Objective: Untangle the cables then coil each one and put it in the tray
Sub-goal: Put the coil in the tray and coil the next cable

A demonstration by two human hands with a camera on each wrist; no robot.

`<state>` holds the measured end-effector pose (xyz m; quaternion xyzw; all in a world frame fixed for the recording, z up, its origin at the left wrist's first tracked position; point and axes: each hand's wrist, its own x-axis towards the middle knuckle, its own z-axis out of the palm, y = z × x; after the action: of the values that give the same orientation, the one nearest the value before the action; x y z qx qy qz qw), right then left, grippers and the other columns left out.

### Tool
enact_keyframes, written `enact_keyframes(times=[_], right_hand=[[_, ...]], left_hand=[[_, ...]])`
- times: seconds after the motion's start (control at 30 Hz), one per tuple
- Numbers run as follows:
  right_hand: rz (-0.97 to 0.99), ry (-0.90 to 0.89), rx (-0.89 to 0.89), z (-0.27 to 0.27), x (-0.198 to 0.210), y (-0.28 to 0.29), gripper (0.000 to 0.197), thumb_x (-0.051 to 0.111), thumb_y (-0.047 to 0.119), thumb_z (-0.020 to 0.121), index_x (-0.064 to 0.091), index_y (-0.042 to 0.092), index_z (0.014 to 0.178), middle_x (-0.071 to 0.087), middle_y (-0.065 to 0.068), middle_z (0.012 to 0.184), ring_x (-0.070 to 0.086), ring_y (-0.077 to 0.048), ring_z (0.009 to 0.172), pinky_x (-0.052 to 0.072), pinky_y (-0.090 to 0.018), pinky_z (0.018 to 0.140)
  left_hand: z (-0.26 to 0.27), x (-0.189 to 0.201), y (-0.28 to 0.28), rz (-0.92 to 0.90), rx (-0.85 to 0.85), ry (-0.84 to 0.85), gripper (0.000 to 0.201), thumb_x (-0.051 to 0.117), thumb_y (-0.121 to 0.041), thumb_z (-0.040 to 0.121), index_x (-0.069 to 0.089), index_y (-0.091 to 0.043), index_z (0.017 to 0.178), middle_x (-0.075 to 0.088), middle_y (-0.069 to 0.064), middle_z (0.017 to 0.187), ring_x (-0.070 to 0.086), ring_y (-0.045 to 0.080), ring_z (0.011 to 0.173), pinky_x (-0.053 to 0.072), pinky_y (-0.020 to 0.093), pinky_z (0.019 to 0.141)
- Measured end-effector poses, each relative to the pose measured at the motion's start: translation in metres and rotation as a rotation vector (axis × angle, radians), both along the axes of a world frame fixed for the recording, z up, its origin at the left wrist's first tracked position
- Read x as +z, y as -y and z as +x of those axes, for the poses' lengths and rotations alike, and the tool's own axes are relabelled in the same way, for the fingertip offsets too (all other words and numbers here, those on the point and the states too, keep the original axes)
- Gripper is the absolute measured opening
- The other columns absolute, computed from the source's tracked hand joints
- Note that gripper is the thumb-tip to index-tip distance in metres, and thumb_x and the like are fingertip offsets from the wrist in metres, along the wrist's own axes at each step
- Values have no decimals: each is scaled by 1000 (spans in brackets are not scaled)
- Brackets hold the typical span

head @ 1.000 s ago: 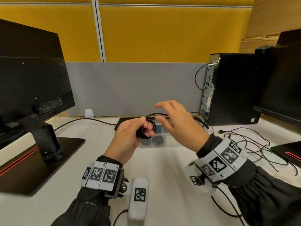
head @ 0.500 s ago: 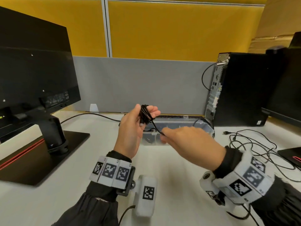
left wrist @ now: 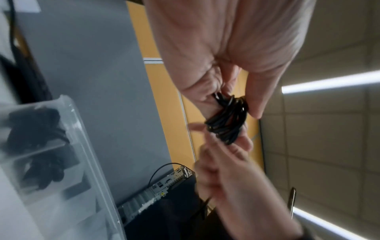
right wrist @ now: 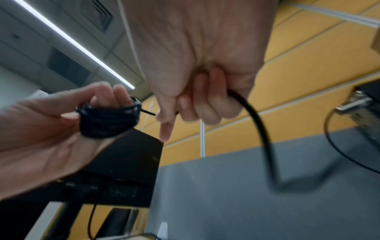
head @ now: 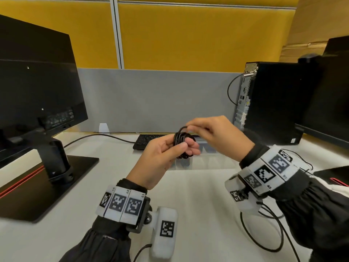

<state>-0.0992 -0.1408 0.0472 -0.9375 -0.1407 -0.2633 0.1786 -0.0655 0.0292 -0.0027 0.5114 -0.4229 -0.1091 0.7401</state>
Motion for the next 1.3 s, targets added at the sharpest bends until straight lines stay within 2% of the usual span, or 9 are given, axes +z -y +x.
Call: enact_keyframes(times=[0.23, 0.37, 0.5, 0.6, 0.73, 0.83, 0.93, 1.07, 1.3], right_hand=[[-29, -194, -37, -3, -20, 16, 24, 44, 33, 98, 67, 27, 101, 52, 16, 59, 48, -5, 53, 33, -16, 54], [122, -21, -133, 5, -7, 23, 22, 45, 29, 98, 66, 24, 93, 52, 12, 60, 46, -3, 52, 33, -17, 56], [-26, -252, -108, 8, -6, 10, 25, 42, 27, 99, 67, 21, 101, 59, 7, 79, 55, -12, 75, 38, -22, 66], [-188, -442, -6, 0, -18, -7, 28, 39, 29, 100, 63, 22, 112, 56, 7, 79, 47, -8, 66, 36, -25, 66], [-386, -494, 21, -23, -22, -20, 31, 33, 30, 101, 49, 24, 128, 63, -1, 113, 56, -21, 93, 44, -35, 85], [-383, -555, 74, -43, -12, -25, 28, 32, 28, 102, 54, 22, 118, 56, 15, 88, 50, -1, 73, 37, -19, 67], [-369, -403, 64, -50, 9, -27, 24, 37, 25, 100, 60, 22, 103, 41, 17, 63, 46, 4, 56, 35, -16, 59], [-346, -175, -30, -41, 29, -19, 24, 39, 34, 98, 62, 26, 96, 49, 12, 67, 50, -12, 67, 44, -35, 66], [-320, -95, -204, -1, 5, 7, 33, 25, 50, 96, 52, 30, 97, 61, 3, 87, 57, -25, 82, 40, -34, 66]], left_hand=[[3, 2, 1, -128, 79, -181, 17, 56, -16, 83, 64, -3, 90, 71, 3, 80, 67, 12, 76, 52, 18, 74], [-2, 2, 2, -57, 67, -152, 20, 60, -18, 84, 74, -12, 71, 69, 4, 71, 67, 13, 68, 52, 18, 70], [-9, 4, 7, -101, 18, -188, 27, 50, -17, 79, 72, -10, 66, 67, 4, 69, 65, 12, 63, 52, 18, 65], [-1, 6, 5, -269, 40, -314, 26, 48, -17, 83, 69, -1, 81, 67, 11, 78, 69, 17, 78, 55, 22, 75], [8, 3, 3, -314, 116, -339, 26, 48, -12, 84, 61, 4, 100, 70, 17, 100, 66, 27, 102, 52, 28, 90], [13, -1, 0, -118, 317, -95, 44, 44, 1, 64, 61, -3, 104, 70, 10, 106, 64, 20, 107, 49, 27, 93], [13, -3, -5, 124, 355, 127, 50, 46, 3, 60, 60, -10, 107, 67, 5, 108, 63, 10, 105, 49, 23, 89], [2, -3, 2, 340, 303, 308, 25, 60, 7, 76, 64, -10, 94, 70, 0, 91, 66, 6, 88, 48, 17, 80], [-1, 1, 0, 98, 82, 61, 16, 55, -9, 85, 70, -8, 80, 69, 5, 77, 67, 15, 73, 50, 19, 71]])
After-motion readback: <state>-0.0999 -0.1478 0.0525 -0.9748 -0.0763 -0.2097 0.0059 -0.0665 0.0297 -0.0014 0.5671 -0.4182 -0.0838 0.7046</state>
